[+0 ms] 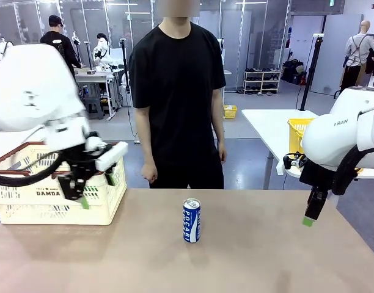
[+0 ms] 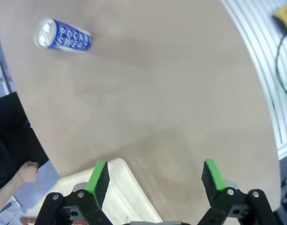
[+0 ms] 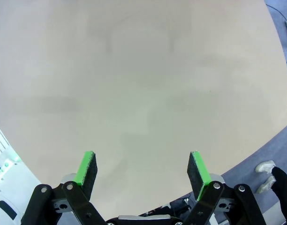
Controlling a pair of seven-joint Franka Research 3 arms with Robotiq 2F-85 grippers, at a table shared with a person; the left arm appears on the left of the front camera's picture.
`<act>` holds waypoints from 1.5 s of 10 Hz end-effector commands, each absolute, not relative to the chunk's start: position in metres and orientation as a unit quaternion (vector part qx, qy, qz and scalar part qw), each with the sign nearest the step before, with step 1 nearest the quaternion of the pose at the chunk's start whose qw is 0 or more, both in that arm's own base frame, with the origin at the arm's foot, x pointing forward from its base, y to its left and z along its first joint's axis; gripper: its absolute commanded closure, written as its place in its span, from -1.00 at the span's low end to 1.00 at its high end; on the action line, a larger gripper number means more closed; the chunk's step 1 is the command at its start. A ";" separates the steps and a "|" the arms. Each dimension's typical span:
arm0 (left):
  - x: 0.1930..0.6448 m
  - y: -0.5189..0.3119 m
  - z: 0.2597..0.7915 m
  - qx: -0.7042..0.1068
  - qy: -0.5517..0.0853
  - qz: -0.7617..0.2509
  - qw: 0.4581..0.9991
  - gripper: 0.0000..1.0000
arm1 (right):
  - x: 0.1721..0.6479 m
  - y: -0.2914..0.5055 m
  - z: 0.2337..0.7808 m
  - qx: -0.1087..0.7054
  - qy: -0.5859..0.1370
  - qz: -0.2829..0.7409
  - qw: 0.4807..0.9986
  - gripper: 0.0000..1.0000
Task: Place the drinks into the Shopping basket.
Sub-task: Pick up one drink and place it into the Shopping basket.
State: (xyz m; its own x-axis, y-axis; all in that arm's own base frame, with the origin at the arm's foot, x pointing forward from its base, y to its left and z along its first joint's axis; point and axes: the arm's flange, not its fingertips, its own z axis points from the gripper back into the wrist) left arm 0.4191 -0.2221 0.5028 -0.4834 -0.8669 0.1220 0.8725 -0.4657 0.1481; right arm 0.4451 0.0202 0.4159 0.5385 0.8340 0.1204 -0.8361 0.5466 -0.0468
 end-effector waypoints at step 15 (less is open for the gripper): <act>0.475 -0.347 0.468 -0.018 -0.085 -0.848 0.523 -1.00 | 0.445 0.019 0.416 0.008 -0.062 0.477 0.877 -0.94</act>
